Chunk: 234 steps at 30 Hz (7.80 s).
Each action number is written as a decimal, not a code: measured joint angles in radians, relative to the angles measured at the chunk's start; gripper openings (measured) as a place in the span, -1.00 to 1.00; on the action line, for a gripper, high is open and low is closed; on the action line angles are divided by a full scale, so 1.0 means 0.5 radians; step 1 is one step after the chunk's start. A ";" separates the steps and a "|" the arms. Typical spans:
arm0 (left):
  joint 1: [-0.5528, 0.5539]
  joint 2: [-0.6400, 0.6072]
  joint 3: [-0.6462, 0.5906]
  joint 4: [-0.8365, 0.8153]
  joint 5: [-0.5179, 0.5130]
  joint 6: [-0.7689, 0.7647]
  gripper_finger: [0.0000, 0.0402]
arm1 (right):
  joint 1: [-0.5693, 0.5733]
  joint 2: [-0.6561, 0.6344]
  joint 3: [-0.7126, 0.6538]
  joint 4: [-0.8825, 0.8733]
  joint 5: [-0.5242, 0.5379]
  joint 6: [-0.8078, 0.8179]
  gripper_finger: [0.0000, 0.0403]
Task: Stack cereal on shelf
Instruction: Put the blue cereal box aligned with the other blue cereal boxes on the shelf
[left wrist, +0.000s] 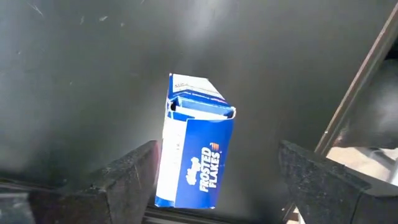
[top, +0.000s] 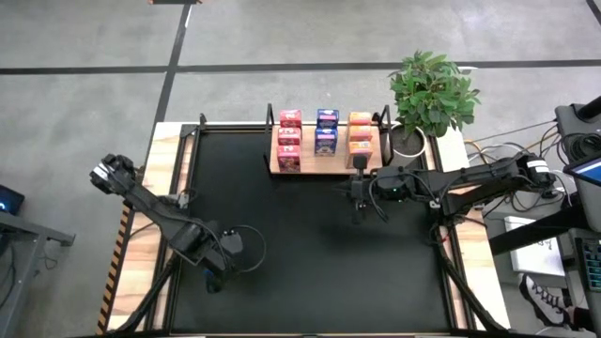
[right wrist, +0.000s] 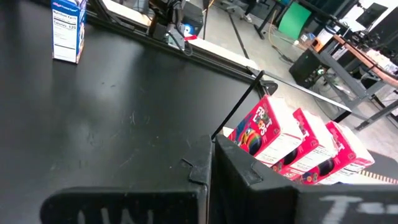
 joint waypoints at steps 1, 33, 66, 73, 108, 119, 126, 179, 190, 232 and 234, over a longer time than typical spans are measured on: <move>-0.007 0.012 0.000 -0.002 -0.001 0.001 0.53 | 0.000 0.000 -0.001 0.000 0.000 0.000 -0.94; 0.188 0.228 0.266 -0.063 -0.145 0.462 -0.41 | 0.001 -0.218 -0.011 -0.385 0.009 0.168 -0.94; 1.629 0.684 0.861 1.016 -0.301 2.358 -0.44 | 0.163 -0.562 -0.173 -0.530 0.008 0.411 -0.94; 1.653 0.830 0.977 0.983 -0.333 2.374 -0.44 | 0.162 -0.561 -0.174 -0.535 0.008 0.420 -0.94; 1.750 1.056 1.182 0.880 -0.418 2.324 -0.44 | 0.162 -0.560 -0.174 -0.545 0.008 0.419 -0.94; 1.761 1.056 1.176 0.858 -0.419 2.319 -0.35 | 0.162 -0.560 -0.174 -0.546 0.008 0.419 -0.94; 1.780 1.056 1.176 0.877 -0.419 2.374 -0.19 | 0.162 -0.560 -0.174 -0.546 0.009 0.419 -0.94; 1.846 1.119 1.168 1.110 -0.310 2.499 0.12 | 0.162 -0.560 -0.175 -0.561 0.011 0.419 -0.94; 1.767 0.813 1.162 0.852 -0.323 2.551 0.08 | 0.162 -0.556 -0.175 -0.561 0.011 0.436 -0.94; 1.701 0.712 0.447 1.517 -0.719 2.634 -0.99 | 0.161 -0.549 -0.175 -0.560 0.011 0.420 -0.94; 1.700 0.712 0.446 1.515 -0.719 2.634 -0.99 | 0.161 -0.549 -0.175 -0.560 0.011 0.420 -0.94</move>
